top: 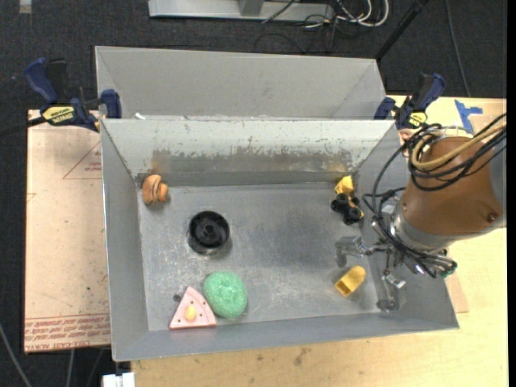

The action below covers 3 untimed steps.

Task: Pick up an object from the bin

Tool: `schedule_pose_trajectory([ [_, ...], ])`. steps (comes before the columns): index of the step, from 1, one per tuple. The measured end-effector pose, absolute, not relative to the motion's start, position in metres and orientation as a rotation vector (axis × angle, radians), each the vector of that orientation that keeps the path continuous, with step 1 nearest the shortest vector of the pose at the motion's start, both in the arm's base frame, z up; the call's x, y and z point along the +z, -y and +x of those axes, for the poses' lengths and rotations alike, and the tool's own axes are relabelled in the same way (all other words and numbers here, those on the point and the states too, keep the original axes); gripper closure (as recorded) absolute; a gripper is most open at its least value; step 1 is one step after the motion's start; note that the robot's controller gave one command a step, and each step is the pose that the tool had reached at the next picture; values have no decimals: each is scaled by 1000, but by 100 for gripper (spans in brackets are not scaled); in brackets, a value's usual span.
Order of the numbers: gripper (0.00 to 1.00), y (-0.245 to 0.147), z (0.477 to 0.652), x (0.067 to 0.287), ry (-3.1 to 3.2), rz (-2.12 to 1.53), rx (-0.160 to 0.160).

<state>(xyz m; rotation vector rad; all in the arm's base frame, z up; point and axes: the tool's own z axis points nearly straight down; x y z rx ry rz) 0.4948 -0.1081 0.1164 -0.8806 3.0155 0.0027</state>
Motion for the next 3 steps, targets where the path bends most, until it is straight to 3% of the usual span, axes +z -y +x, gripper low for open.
schedule_pose_trajectory([
  [1, 0, 117, 506, 84, -2926, -1138, -1],
  [2, 100, 117, 520, 69, -2931, -1126, 1],
  [3, 100, 117, 520, 69, -2931, -1126, 1],
])
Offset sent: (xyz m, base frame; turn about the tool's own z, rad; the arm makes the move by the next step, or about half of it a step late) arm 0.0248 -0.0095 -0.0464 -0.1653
